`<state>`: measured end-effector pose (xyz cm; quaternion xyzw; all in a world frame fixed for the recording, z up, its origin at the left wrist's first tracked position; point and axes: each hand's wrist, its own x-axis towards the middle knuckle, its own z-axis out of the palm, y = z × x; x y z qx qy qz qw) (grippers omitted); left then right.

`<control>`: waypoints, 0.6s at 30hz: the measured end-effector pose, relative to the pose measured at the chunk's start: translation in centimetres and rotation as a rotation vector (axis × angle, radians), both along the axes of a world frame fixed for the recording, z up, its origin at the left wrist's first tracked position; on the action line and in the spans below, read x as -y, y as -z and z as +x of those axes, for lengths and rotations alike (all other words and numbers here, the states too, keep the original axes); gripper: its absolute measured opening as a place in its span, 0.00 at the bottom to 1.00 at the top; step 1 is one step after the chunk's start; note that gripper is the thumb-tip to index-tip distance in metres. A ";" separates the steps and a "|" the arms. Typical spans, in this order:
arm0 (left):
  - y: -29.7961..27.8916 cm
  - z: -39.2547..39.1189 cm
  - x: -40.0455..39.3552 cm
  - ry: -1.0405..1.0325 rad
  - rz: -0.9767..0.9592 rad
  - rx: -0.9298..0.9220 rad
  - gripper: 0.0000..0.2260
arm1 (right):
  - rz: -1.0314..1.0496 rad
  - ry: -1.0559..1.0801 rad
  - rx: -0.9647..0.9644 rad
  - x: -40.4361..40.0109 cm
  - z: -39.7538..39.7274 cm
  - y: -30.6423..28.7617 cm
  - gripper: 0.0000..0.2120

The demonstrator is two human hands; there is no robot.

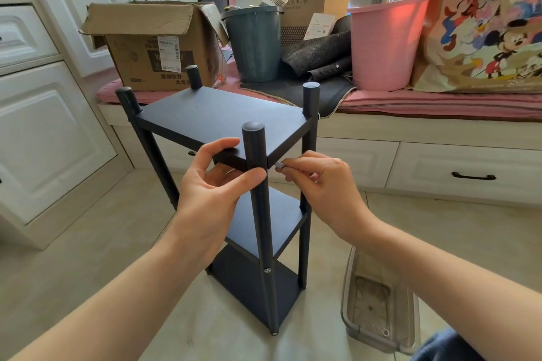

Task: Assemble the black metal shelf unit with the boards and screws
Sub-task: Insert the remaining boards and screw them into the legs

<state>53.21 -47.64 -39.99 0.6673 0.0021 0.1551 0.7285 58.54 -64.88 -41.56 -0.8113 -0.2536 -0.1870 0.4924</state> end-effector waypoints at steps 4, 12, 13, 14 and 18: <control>-0.1 0.0 0.0 -0.006 0.002 0.005 0.30 | 0.020 -0.018 -0.028 -0.2 -0.2 0.1 0.10; -0.2 0.0 0.0 -0.005 -0.032 0.012 0.31 | 0.017 0.010 0.003 -0.4 -0.1 0.1 0.10; -0.2 0.0 0.1 -0.002 -0.040 0.013 0.30 | 0.012 0.013 0.004 -0.4 -0.1 0.1 0.10; -0.3 0.0 0.1 0.001 -0.048 0.014 0.30 | 0.007 0.016 0.005 -0.4 -0.1 0.2 0.10; -0.4 0.0 0.1 0.003 -0.068 0.014 0.30 | -0.031 0.025 0.033 -0.7 -0.1 0.4 0.09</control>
